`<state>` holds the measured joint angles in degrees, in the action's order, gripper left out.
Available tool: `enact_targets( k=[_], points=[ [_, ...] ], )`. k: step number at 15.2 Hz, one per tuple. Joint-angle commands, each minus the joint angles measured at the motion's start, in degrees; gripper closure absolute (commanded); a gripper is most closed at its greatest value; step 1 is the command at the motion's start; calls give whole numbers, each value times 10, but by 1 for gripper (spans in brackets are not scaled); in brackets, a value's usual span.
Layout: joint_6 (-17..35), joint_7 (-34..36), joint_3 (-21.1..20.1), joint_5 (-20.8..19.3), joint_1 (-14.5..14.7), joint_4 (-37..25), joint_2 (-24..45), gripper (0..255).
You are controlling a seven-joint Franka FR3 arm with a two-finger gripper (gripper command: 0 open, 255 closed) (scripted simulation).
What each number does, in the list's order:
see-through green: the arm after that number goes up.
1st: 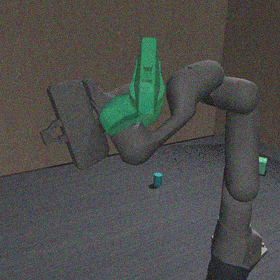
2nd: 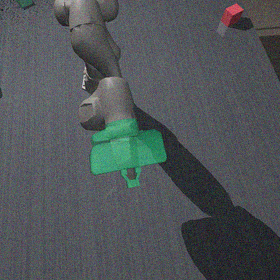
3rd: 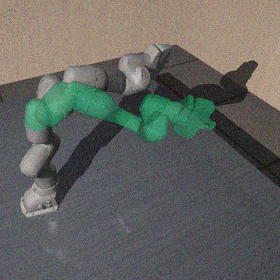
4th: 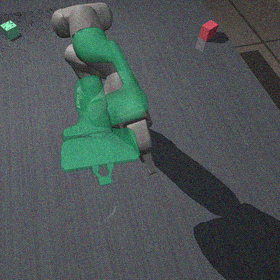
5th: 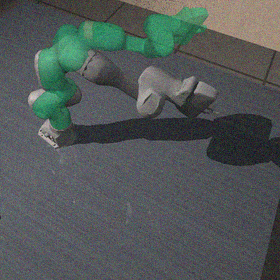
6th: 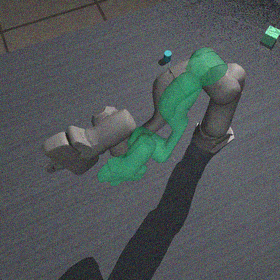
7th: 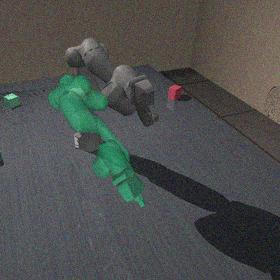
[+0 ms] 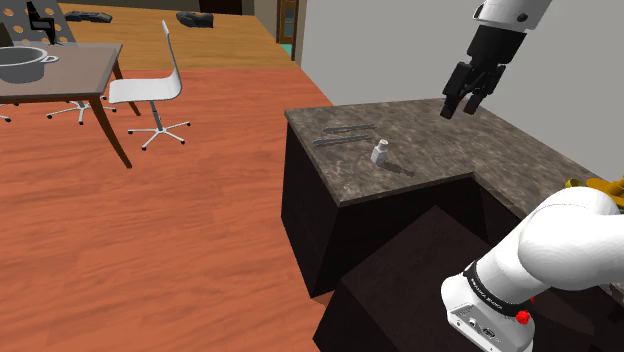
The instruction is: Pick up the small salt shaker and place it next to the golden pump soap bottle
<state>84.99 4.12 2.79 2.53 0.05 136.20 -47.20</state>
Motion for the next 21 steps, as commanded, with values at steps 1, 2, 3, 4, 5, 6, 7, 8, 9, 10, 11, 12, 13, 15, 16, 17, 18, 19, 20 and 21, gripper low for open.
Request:
enact_targets(
  k=[1, 2, 3, 4, 5, 6, 7, 8, 9, 10, 11, 12, 13, 15, 16, 17, 18, 19, 20, 21],
  points=[
    [0, 0, 0, 0, 0, 0, 0, 0],
    [22, 0, 1, -5, -3, 12, 7, 0],
    [43, -1, 2, -9, -5, 23, 15, 0],
    [65, -1, 2, -14, -8, 33, 23, 0],
    [87, -1, 3, -18, -11, 43, 33, 0],
    [109, -1, 4, -23, -14, 52, 44, 0],
    [132, -1, 6, -27, -17, 60, 55, 0],
    [154, 0, 7, -31, -19, 67, 67, 0],
    [177, 0, 8, -36, -22, 74, 80, 0],
    [199, 1, 10, -41, -25, 80, 94, 0],
    [222, 2, 11, -45, -28, 84, 109, 0],
    [244, 3, 13, -50, -31, 88, 124, 0],
    [267, 4, 14, -54, -34, 91, 141, 0],
    [311, 7, 18, -64, -41, 95, 175, 0],
    [333, 9, 20, -68, -44, 95, 194, 0],
    [354, 11, 21, -73, -47, 95, 213, 0],
    [375, 13, 23, -78, -50, 93, 232, 0],
    [396, 15, 25, -82, -54, 91, 252, 0],
    [417, 18, 27, -87, -57, 88, 272, 0],
    [437, 20, 28, -92, -60, 84, 293, 0]
  ],
)
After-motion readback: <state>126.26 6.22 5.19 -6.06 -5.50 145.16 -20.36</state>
